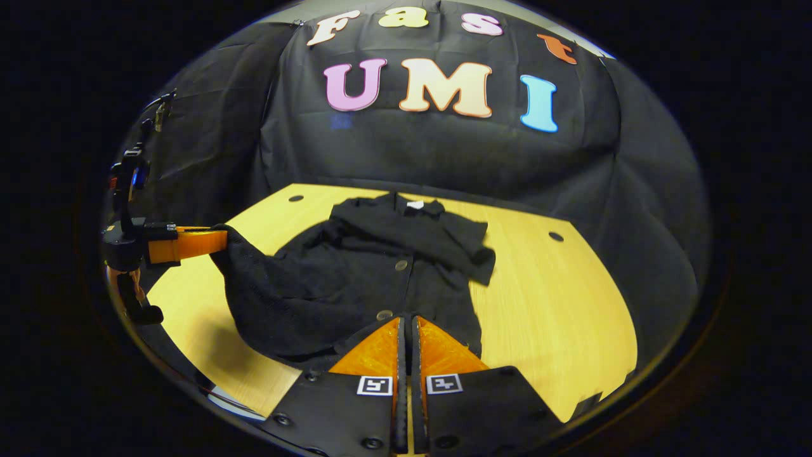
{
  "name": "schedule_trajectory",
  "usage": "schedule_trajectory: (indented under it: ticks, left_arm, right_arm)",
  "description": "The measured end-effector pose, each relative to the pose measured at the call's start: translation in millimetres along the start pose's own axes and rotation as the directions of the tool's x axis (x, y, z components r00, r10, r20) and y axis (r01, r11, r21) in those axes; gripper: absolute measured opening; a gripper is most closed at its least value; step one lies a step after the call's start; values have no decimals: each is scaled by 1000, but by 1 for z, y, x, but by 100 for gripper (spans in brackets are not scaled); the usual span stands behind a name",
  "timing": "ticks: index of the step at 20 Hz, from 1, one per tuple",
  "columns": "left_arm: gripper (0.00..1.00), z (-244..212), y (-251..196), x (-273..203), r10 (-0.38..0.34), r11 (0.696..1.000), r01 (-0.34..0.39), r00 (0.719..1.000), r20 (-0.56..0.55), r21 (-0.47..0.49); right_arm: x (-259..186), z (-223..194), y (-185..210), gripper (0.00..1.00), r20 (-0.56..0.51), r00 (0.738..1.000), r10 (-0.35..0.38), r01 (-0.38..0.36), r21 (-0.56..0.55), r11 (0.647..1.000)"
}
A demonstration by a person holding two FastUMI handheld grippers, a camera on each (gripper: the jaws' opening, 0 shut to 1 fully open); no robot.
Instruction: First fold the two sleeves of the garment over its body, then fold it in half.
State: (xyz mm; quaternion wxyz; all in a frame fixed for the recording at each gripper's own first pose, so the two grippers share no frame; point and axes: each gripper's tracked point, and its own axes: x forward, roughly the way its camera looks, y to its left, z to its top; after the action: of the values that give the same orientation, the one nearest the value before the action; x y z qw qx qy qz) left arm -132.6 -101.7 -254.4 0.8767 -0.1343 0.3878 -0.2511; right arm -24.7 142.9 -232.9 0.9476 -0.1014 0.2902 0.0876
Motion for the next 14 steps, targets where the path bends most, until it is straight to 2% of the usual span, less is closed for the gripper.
schedule_trajectory:
  ticks: [2, 5, 6, 7, 10, 14]
  left_arm:
    - [0, 33, -1, 15, -7, 1000, 8, 999, 48, -24]
    - [0, 67, 2, 45, 0, 1000, 2, 995, 98, -15]
    - [0, 74, 4, 57, 10, 1000, -10, 995, 102, -1]
    - [0, 79, 5, 70, 19, 1000, -21, 994, 105, 12]
    - [0, 97, 6, 109, 51, 998, -57, 991, 124, 41]
    - [0, 118, 7, 162, 78, 996, -84, 988, 132, 37]
  right_arm:
    - [9, 34, -13, 5, 40, 999, -7, 6, 7, 1000]
    - [35, 79, -42, 5, 79, 995, -60, 62, -29, 998]
    - [45, 91, -47, 1, 87, 994, -59, 62, -34, 997]
    - [57, 101, -51, 5, 93, 994, -56, 60, -40, 997]
    - [92, 130, -67, 5, 109, 992, -71, 82, -100, 992]
    - [147, 165, -85, 5, 113, 993, -39, 51, -106, 993]
